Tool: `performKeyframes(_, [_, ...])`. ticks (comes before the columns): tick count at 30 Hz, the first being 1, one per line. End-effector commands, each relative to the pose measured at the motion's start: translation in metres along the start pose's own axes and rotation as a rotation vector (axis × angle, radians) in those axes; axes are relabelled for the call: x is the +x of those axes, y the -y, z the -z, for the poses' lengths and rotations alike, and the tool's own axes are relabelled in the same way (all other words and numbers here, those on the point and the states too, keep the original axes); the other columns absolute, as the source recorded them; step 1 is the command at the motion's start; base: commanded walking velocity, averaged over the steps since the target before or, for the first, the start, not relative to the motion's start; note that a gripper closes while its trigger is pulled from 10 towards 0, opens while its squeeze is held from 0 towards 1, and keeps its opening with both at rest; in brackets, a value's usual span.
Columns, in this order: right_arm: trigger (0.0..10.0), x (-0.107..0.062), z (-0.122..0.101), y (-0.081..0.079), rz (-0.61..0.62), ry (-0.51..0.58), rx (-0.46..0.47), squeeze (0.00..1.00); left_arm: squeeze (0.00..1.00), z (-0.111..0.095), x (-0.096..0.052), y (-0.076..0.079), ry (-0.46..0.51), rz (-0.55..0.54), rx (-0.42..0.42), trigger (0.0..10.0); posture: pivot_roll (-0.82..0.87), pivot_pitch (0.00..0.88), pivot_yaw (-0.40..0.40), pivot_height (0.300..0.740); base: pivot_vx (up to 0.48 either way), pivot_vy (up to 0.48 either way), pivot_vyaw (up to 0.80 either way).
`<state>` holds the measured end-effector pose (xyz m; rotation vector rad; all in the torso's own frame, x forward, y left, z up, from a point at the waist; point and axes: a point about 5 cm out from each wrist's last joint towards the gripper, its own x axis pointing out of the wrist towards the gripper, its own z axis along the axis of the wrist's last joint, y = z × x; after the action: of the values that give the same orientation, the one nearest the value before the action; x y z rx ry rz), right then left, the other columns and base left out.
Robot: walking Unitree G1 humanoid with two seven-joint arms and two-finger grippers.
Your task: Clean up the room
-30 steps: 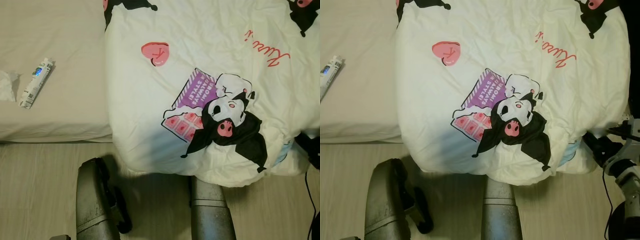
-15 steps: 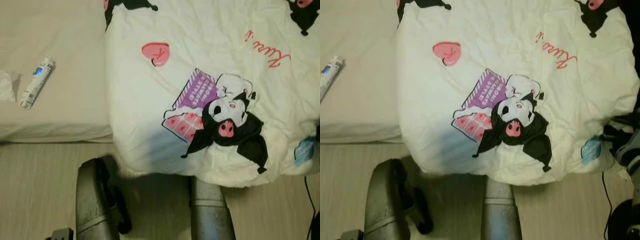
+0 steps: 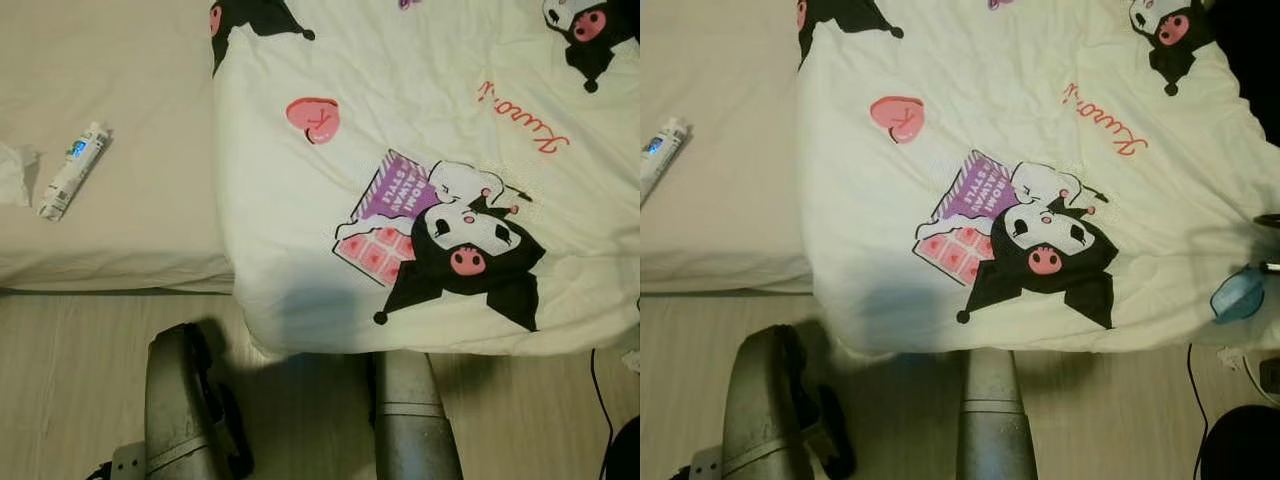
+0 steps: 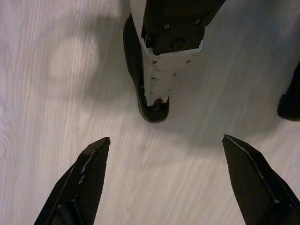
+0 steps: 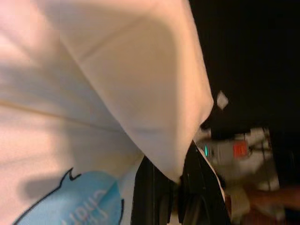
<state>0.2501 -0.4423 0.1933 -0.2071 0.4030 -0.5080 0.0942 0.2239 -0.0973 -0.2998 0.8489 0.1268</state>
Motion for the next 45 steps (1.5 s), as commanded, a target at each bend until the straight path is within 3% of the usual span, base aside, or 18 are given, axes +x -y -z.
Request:
performKeyframes(1, [0.0,-0.003,0.020,0.013,0.072,-0.114,-0.023,0.00,0.00,0.028,-0.012,-0.003,-0.097,-0.024,-0.029,10.0,-0.28,0.349,-0.024,0.535,0.000,0.000,0.00])
performKeyframes(2, [0.0,-0.003,0.020,0.013,0.072,-0.114,-0.023,0.00,0.00,0.028,-0.012,-0.003,-0.097,-0.024,-0.029,10.0,-0.28,0.349,-0.024,0.535,0.000,0.000,0.00])
performKeyframes(3, [1.8,-0.003,0.033,0.015,0.107,-0.176,-0.036,0.00,0.00,0.029,-0.012,-0.003,-0.101,-0.025,-0.029,10.0,-0.28,0.349,-0.027,0.535,0.000,0.000,0.00])
performKeyframes(4, [5.0,-0.003,0.040,0.016,0.127,-0.208,-0.040,0.00,0.00,0.029,-0.013,-0.003,-0.102,-0.026,-0.029,10.0,-0.28,0.349,-0.028,0.535,0.000,0.000,0.00])
performKeyframes(5, [10.0,-0.003,0.048,0.017,0.160,-0.260,-0.050,0.00,0.00,0.029,-0.013,-0.003,-0.103,-0.028,-0.031,10.0,-0.27,0.348,-0.028,0.535,0.000,0.000,0.00])
performKeyframes(9, [10.0,-0.004,0.056,0.018,0.178,-0.304,-0.064,0.00,0.00,0.030,-0.013,-0.004,-0.103,-0.030,-0.032,10.0,-0.27,0.345,-0.030,0.535,0.000,0.000,0.00])
performKeyframes(10, [10.0,-0.004,0.061,0.019,0.199,-0.329,-0.076,0.32,0.00,0.029,-0.013,-0.004,-0.102,-0.031,-0.032,10.0,-0.27,0.344,-0.030,0.535,0.000,0.000,0.00])
performKeyframes(11, [10.0,-0.005,0.063,0.020,0.216,-0.330,-0.074,0.95,0.00,0.029,-0.013,-0.004,-0.101,-0.031,-0.032,10.0,-0.27,0.344,-0.030,0.535,0.000,0.000,0.00])
performKeyframes(21, [10.0,-0.002,0.046,0.025,0.287,-0.240,-0.058,1.00,0.00,0.027,-0.010,-0.001,-0.100,-0.032,-0.034,10.0,-0.27,0.323,-0.024,0.535,0.000,0.000,0.00])
performKeyframes(32, [10.0,0.010,0.003,-0.003,0.200,-0.073,-0.013,1.00,0.00,0.013,-0.005,-0.010,-0.080,-0.105,-0.014,10.0,-0.25,0.262,-0.021,0.535,0.000,0.000,0.00])
performKeyframes(34, [10.0,0.016,-0.023,-0.029,0.078,0.069,0.019,1.00,0.00,0.008,-0.006,-0.019,-0.076,-0.173,0.009,10.0,-0.23,0.221,-0.016,0.535,0.000,0.000,0.00])
performKeyframes(35, [10.0,0.019,-0.048,-0.077,-0.150,0.228,0.155,0.00,0.00,-0.005,-0.006,-0.033,-0.049,-0.277,0.007,10.0,-0.20,0.164,-0.017,0.535,0.000,0.000,0.00])
performKeyframes(36, [10.0,0.019,-0.048,-0.077,-0.150,0.228,0.155,0.00,0.00,-0.005,-0.006,-0.033,-0.049,-0.277,0.007,10.0,-0.20,0.164,-0.017,0.535,0.000,0.000,0.00])
performKeyframes(37, [10.0,0.014,-0.063,-0.127,-0.394,0.335,0.278,0.00,0.00,-0.017,-0.006,-0.045,-0.018,-0.361,-0.018,10.0,-0.18,0.139,-0.017,0.540,0.000,0.000,0.00])
performKeyframes(40, [10.0,0.014,-0.063,-0.127,-0.394,0.335,0.278,0.00,0.00,-0.017,-0.006,-0.045,-0.018,-0.361,-0.018,10.0,-0.18,0.139,-0.017,0.540,0.000,0.000,0.00])
performKeyframes(42, [10.0,0.002,-0.034,-0.223,-0.721,0.299,0.414,0.00,0.00,-0.036,-0.002,-0.054,0.015,-0.464,-0.066,10.0,-0.14,0.071,-0.016,0.550,0.000,0.000,0.00])
performKeyframes(44, [10.0,0.002,-0.034,-0.223,-0.721,0.299,0.414,0.00,0.00,-0.036,-0.002,-0.054,0.015,-0.464,-0.066,10.0,-0.14,0.071,-0.016,0.550,0.000,0.000,0.00])
performKeyframes(45, [10.0,-0.012,0.008,-0.279,-0.842,0.176,0.395,0.00,0.00,-0.046,0.004,-0.049,0.024,-0.476,-0.099,10.0,-0.13,0.049,-0.012,0.560,-0.480,0.000,0.00])
